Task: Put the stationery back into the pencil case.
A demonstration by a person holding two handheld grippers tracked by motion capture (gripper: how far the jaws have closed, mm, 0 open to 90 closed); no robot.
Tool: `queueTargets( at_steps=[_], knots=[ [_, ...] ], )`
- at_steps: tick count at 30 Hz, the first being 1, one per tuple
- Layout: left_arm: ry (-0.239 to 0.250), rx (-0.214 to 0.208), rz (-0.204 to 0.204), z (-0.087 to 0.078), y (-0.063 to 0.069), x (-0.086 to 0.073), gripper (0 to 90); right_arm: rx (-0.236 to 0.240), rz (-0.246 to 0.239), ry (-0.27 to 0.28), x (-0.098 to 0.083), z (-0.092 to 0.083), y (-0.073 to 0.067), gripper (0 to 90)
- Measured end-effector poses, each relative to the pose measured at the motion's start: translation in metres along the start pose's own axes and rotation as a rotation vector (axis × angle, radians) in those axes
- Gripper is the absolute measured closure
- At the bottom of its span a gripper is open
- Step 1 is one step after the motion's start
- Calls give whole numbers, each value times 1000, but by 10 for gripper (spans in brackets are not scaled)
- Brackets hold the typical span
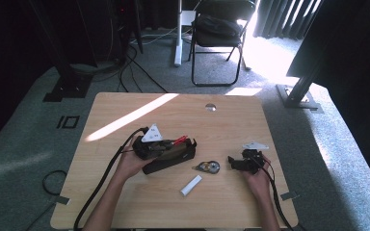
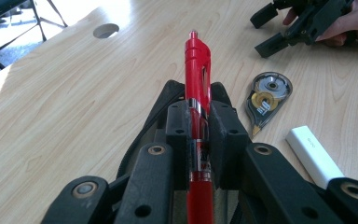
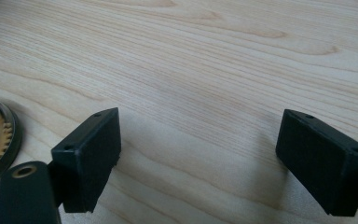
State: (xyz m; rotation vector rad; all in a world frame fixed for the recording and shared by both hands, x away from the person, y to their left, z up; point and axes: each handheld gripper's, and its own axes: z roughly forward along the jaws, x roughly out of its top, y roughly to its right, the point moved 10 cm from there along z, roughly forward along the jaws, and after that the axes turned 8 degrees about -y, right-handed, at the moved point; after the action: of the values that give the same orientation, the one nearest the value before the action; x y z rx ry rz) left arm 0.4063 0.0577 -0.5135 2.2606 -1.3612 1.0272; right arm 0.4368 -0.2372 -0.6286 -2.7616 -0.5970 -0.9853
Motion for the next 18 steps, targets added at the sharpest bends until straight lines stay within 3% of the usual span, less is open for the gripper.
queueTargets(
  at_steps=[18],
  knots=[
    [-32, -8, -18, 15, -5, -7, 794, 0, -1, 0, 0, 0, 0, 138]
  ],
)
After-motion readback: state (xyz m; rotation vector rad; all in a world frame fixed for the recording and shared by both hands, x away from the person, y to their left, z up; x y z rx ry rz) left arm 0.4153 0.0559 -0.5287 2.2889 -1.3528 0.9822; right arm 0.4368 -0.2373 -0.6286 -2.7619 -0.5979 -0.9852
